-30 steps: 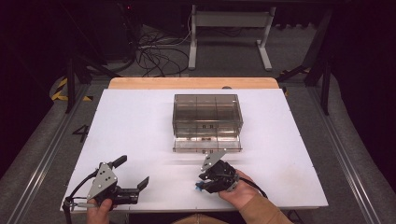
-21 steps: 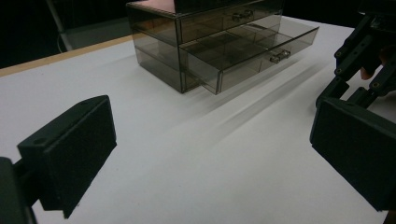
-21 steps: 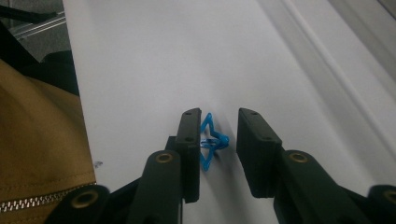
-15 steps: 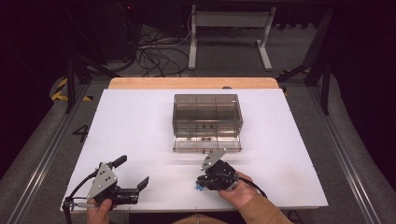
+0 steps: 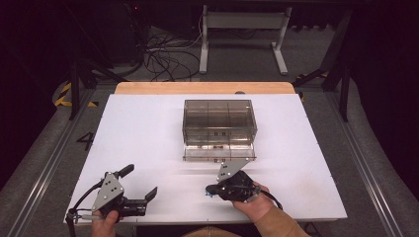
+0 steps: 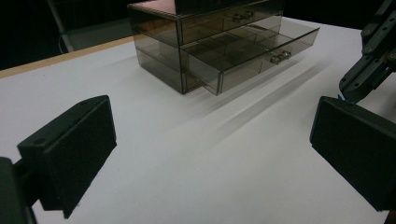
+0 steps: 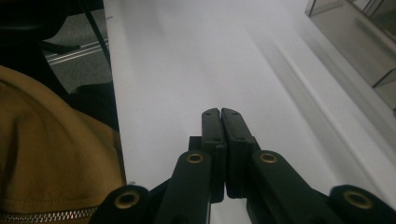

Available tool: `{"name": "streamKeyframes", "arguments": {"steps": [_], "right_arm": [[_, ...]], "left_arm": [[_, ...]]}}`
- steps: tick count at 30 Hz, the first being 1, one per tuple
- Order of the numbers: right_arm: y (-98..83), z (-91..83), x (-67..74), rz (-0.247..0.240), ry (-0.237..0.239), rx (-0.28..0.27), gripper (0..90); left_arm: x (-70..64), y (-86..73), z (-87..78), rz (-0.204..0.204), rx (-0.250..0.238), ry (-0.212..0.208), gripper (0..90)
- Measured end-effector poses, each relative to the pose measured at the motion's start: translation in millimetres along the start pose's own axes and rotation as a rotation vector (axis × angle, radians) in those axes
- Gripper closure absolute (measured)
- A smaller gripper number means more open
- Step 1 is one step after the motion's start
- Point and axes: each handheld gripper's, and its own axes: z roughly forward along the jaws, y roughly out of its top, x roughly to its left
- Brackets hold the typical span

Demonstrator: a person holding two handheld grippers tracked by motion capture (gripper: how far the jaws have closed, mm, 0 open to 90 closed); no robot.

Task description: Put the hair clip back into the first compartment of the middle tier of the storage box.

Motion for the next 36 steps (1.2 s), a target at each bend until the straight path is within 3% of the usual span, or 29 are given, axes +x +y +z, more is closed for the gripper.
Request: {"name": "streamKeyframes", "arguments": {"steps": [17,36], "right_arm": [[1.9,-18.5,7.8,-0.056,-0.079,-0.134,89.3],[5.5,-23.6,6.7,-0.059,-0.091,-0.147,89.2]], "left_arm": [[0.2,0.3,-1.0,0.004,-0.005,0.006,1.0],[-0.2,0.6,-1.1,0.005,-0.008,0.008,1.0]]}}
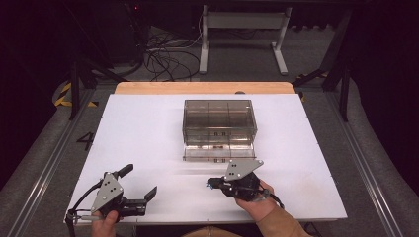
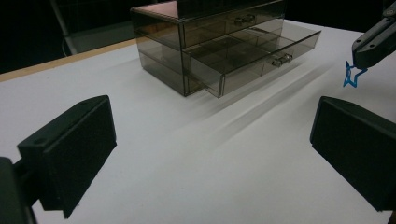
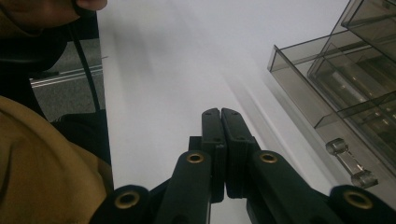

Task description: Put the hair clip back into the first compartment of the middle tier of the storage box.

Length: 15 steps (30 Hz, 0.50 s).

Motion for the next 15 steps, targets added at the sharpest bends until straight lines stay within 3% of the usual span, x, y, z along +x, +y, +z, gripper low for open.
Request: {"name": "streamKeyframes", "arguments": {"steps": [15], "right_arm": [[18.9,0.2,-10.8,0.008,-0.038,-0.005,89.2]], "left_arm": [[-0.2,-0.2,0.1,-0.001,0.002,-0.001,1.0]]}}
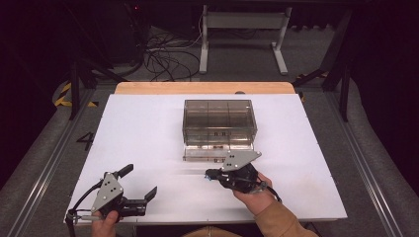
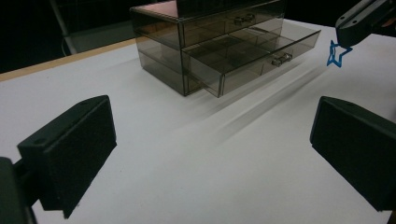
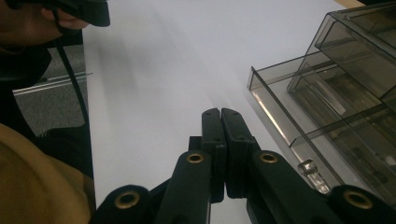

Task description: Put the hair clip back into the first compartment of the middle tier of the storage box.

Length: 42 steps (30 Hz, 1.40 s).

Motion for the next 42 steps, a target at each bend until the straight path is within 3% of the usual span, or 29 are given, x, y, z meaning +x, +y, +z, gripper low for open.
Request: {"name": "streamKeyframes", "arguments": {"steps": [21,33,35,36,42], "right_arm": [[19.4,17.7,-19.1,0.071,-0.075,-0.021,89.2],[25.1,28.0,-29.6,0.136,-0.145,-0.083,89.2],[25.2,29.6,-30.9,0.141,-0.165,-0.09,89.1],[25.0,31.6,-31.5,0.137,-0.2,-0.108,89.0],[24.8,36.1,-34.2,0.14,-0.206,-0.125,89.1]], "left_arm": [[0.6,-0.3,0.0,0.002,0.001,0.002,1.0],[0.7,-0.3,-0.3,0.003,0.0,0.002,1.0],[0.5,-0.3,-0.3,0.001,0.0,0.003,1.0],[0.4,-0.4,-0.3,0.0,0.0,0.003,1.0],[0.6,-0.3,-0.6,0.002,0.0,0.005,1.0]]}}
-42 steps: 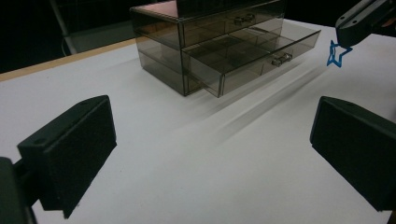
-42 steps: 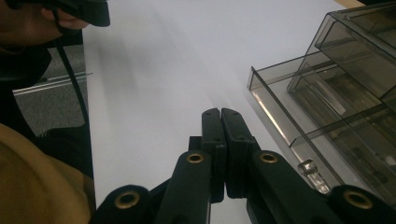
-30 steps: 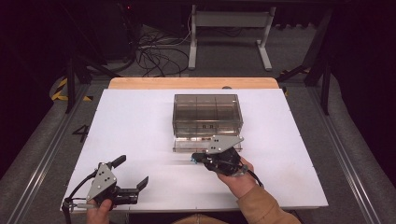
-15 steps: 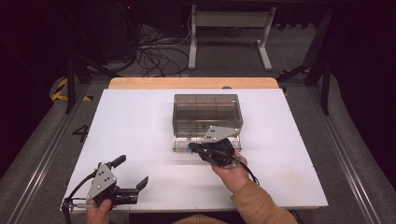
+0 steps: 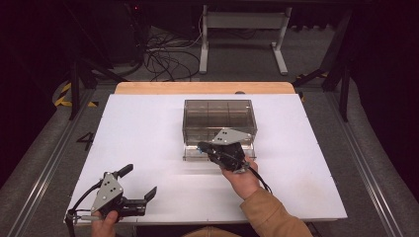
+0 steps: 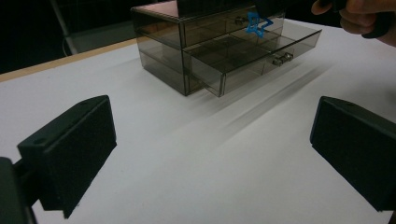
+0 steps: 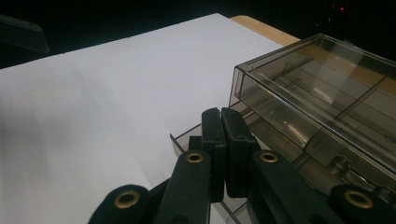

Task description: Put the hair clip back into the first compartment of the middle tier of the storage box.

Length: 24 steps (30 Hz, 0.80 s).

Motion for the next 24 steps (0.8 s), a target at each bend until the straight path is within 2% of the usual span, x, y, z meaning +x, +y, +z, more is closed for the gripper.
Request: {"name": "streamKeyframes", "arguments": {"steps": [12,24], "right_arm": [[-3.4,12.2,-5.5,0.029,-0.048,0.003,89.1],[-4.7,15.9,-6.6,0.036,-0.053,0.006,89.1]], "left_arm": [[0.2,0.0,0.0,-0.002,-0.002,0.0,1.0],[0.3,0.0,-0.1,-0.003,-0.002,-0.001,1.0]]}}
